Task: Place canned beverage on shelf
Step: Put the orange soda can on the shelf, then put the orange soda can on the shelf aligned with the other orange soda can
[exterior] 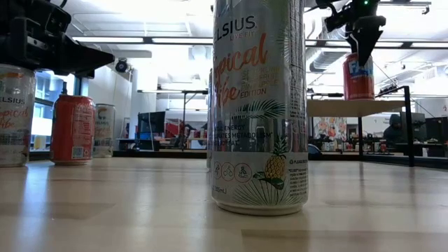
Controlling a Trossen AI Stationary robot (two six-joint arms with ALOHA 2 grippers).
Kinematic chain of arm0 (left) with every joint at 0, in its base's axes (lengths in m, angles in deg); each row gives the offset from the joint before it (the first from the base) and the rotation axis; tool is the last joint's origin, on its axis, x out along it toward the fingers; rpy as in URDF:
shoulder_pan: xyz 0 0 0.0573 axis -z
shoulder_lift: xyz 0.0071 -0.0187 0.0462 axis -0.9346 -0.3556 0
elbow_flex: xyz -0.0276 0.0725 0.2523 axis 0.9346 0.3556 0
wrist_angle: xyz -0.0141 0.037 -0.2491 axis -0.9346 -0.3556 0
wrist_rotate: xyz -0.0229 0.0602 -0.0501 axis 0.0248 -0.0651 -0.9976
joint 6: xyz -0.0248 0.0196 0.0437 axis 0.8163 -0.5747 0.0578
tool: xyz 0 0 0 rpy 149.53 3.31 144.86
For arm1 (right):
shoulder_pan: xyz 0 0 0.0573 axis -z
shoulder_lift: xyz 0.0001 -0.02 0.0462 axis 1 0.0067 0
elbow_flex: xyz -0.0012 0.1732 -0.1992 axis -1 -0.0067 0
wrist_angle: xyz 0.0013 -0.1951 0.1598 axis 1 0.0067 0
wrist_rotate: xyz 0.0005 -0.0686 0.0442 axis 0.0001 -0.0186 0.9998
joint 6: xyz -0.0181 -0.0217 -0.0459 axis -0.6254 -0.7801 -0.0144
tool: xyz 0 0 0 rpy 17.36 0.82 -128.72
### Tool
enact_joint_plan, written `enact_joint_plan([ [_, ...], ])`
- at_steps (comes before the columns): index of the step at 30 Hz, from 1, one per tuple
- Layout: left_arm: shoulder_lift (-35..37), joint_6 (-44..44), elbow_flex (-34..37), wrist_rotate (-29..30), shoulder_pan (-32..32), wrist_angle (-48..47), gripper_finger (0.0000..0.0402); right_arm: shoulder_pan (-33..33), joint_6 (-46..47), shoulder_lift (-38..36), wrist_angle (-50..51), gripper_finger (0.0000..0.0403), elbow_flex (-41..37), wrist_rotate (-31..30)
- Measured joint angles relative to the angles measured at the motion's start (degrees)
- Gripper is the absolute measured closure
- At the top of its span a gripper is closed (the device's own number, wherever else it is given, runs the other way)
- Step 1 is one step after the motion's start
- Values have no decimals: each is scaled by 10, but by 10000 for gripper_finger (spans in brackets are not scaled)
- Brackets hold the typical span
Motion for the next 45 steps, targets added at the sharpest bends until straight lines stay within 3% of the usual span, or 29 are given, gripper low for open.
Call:
enact_joint_plan([
  [11,0,0,0,0,0,0,398,0,22,0,1,48,3,-14],
  [17,0,0,0,0,0,0,398,0,24,0,0,48,62,-11],
  [20,0,0,0,0,0,0,398,0,27,0,1,48,105,13],
  [26,0,0,0,0,0,0,398,-29,74,-1,-2,48,186,120],
  [30,0,0,0,0,0,0,398,-87,120,-9,-10,48,210,174],
  [35,0,0,0,0,0,0,398,-202,196,-29,-35,48,203,178],
  [45,0,0,0,0,0,0,398,-484,378,-64,-155,48,51,144],
])
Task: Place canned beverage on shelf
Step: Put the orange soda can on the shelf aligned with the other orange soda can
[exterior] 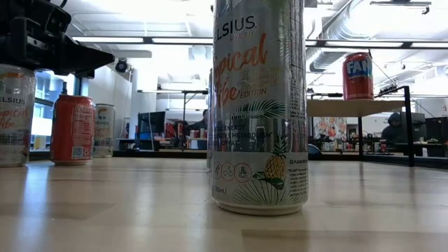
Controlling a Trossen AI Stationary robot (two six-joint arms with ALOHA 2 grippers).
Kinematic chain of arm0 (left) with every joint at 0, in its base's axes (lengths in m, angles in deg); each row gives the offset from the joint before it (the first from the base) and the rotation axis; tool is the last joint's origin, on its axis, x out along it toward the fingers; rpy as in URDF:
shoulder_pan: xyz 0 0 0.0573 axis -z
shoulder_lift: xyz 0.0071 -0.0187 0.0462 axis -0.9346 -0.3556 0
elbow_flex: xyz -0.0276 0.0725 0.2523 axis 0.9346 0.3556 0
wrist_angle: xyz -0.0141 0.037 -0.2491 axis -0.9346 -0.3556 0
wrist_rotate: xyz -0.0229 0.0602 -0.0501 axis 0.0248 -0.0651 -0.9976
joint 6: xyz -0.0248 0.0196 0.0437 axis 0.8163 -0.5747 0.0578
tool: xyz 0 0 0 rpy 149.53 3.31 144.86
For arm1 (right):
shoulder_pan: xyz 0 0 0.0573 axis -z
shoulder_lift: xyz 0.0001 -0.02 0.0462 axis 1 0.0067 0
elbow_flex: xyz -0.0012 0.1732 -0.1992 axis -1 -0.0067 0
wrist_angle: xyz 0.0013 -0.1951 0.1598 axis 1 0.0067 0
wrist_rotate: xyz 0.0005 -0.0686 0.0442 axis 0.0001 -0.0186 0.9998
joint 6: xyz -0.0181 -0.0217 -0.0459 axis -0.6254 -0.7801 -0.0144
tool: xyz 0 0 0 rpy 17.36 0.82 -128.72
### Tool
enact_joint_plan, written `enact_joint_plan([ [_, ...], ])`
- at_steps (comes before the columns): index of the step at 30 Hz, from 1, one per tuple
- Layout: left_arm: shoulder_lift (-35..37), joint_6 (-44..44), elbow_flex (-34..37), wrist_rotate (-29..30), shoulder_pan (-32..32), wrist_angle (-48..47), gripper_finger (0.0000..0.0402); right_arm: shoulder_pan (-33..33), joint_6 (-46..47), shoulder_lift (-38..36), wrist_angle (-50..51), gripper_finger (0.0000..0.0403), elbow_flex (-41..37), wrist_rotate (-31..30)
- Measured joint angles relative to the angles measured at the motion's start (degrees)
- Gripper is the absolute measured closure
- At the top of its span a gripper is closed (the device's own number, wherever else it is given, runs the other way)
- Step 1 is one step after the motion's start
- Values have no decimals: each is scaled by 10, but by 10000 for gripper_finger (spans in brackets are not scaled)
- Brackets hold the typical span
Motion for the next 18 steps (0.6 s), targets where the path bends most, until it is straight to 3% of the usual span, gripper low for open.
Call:
enact_joint_plan([
  [11,0,0,0,0,0,0,398,-259,188,54,-155,48,-135,-61],
  [18,0,0,0,0,0,0,398,-368,312,167,-171,48,-124,-74],
])
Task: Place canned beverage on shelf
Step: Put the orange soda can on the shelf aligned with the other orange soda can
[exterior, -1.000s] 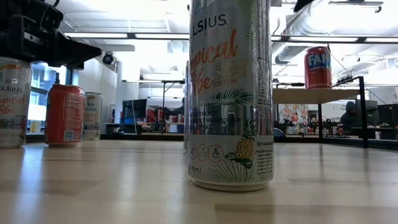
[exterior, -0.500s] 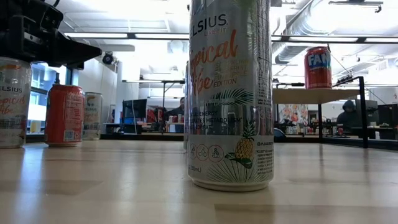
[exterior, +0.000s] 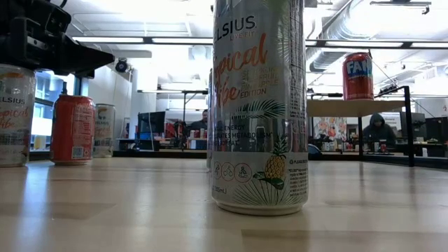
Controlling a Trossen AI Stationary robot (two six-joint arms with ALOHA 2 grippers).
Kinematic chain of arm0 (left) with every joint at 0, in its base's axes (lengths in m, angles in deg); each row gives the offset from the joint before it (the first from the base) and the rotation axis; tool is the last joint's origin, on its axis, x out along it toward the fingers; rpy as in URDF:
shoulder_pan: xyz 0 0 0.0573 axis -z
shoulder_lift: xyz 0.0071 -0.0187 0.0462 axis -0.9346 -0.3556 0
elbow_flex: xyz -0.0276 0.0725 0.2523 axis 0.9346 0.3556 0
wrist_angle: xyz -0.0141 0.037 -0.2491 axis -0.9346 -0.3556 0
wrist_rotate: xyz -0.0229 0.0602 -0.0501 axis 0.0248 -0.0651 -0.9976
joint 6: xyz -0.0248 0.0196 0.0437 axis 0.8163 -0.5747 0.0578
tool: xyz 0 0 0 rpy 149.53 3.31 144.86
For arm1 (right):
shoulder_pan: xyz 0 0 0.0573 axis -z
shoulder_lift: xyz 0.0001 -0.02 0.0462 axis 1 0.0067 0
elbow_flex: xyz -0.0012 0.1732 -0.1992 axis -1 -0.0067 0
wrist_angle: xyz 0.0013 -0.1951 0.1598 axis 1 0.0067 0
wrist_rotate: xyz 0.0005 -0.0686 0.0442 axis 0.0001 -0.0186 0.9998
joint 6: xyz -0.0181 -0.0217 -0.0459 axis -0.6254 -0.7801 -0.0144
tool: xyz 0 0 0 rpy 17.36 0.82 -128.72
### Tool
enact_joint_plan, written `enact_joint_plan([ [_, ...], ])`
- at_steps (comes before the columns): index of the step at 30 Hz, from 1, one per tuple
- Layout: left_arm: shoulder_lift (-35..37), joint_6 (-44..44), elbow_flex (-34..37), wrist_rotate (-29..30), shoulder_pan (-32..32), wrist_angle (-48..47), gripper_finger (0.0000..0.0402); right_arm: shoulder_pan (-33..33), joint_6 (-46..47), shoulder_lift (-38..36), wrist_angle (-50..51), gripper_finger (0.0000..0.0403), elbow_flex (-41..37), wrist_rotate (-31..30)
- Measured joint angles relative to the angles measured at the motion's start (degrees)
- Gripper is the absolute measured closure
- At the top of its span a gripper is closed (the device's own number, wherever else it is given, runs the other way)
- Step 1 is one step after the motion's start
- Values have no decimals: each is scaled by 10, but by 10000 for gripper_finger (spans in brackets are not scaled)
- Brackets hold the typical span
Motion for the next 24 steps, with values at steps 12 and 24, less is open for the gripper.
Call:
enact_joint_plan([
  [12,0,0,0,0,0,0,398,-118,53,175,23,48,187,-19],
  [24,0,0,0,0,0,0,398,-207,165,232,120,48,314,-34],
])
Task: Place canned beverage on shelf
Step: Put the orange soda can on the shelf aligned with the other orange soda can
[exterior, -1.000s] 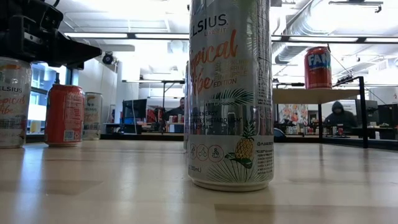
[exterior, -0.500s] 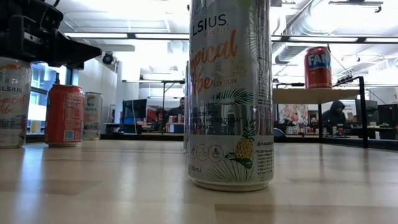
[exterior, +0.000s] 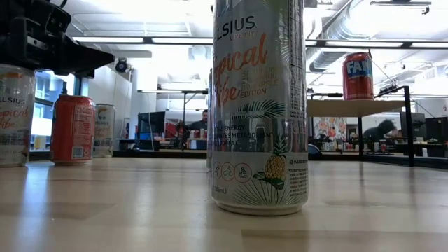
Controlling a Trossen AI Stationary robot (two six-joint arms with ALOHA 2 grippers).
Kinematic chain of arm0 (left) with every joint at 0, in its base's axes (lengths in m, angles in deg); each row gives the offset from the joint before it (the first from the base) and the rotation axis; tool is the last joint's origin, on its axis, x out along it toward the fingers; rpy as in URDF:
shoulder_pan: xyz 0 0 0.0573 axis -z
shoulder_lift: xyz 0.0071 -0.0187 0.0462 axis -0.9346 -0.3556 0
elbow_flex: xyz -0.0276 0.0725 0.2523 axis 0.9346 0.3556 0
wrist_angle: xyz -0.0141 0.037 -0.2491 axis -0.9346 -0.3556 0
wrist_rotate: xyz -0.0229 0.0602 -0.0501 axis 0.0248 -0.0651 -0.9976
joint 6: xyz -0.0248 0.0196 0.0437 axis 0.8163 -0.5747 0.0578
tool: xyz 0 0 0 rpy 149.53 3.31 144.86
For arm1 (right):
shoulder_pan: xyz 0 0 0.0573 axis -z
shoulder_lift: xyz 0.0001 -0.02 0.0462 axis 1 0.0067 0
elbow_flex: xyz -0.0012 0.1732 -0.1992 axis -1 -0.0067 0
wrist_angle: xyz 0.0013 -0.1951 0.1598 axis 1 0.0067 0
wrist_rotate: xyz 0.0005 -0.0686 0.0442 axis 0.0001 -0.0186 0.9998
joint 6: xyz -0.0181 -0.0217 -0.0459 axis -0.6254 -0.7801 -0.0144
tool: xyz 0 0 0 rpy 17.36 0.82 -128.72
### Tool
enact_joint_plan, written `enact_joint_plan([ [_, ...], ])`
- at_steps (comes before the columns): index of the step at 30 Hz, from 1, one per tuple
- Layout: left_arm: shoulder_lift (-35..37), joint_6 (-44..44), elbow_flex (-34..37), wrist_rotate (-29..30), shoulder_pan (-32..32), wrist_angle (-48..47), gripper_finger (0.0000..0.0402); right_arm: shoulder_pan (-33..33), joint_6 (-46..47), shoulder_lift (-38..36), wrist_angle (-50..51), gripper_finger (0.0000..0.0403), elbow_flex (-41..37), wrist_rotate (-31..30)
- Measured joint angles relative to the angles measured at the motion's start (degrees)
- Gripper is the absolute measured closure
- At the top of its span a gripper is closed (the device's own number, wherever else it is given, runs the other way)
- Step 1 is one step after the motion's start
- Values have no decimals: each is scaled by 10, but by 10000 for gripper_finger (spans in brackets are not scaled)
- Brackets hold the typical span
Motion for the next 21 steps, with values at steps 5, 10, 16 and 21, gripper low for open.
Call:
enact_joint_plan([
  [5,0,0,0,0,0,0,398,-8,18,1,41,48,-12,6],
  [10,0,0,0,0,0,0,398,3,43,0,130,48,-8,47],
  [16,0,0,0,0,0,0,398,-2,60,0,196,48,-7,94],
  [21,0,0,0,0,0,0,398,-35,102,-12,206,48,-40,74],
])
